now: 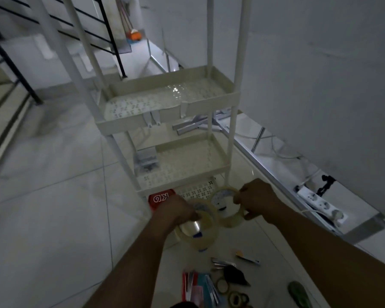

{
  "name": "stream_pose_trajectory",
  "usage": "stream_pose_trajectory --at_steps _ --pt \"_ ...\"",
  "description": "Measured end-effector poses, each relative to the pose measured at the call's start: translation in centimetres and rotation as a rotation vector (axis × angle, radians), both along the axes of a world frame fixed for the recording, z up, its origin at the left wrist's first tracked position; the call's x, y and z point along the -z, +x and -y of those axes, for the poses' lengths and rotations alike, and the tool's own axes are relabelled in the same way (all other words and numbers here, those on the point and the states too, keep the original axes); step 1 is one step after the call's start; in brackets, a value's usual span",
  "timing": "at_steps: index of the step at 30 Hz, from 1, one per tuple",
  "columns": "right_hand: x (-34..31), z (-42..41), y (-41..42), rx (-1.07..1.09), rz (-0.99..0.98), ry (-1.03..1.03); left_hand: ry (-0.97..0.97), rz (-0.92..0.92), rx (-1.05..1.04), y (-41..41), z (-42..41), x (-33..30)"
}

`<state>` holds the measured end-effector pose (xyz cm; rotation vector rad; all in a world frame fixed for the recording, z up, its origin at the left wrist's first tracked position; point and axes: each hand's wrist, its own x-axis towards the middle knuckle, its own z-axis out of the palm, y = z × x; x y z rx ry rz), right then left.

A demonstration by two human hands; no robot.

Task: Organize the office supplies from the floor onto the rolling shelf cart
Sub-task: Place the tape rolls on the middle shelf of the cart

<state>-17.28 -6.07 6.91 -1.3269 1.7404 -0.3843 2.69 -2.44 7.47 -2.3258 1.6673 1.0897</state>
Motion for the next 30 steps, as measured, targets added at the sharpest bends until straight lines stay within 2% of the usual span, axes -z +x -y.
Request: stream_pose_trajectory --at_steps 5,9,13,16,20,23,27,30 --pt "-2.9 1.7 0.4 0.087 0.183 -0.017 -0.072 -0.083 -0.110 0.9 2.7 -5.0" --pt "-4.3 3.3 1.3 0.228 0.417 -0.065 -0.242 -0.136 -0.218 1.7 4.6 -8.2" --pt "-3.6 4.3 3.0 0.352 0.599 -0.084 -0.445 -0.221 -0.364 2.1 6.0 -8.9" --pt "-2.6 4.6 3.9 0.430 0.684 -0.069 -0.520 -0.327 -0.460 2.1 6.4 -8.4" --pt "-1.5 4.5 4.7 0.486 0.694 -0.055 -0.596 -0.487 -0.596 1.9 6.8 -7.7" --pt "-1.0 4.3 5.2 0.491 0.652 -0.083 -0.632 -0.498 -0.608 1.9 7.4 -7.8" --pt "-0.5 4.1 6.4 0.472 0.516 -0.162 -0.532 -0.478 -0.647 2.0 7.3 -5.8" --pt "0.4 4.9 7.9 0.443 0.443 -0.218 -0.461 -0.569 -0.761 2.3 6.6 -4.1"
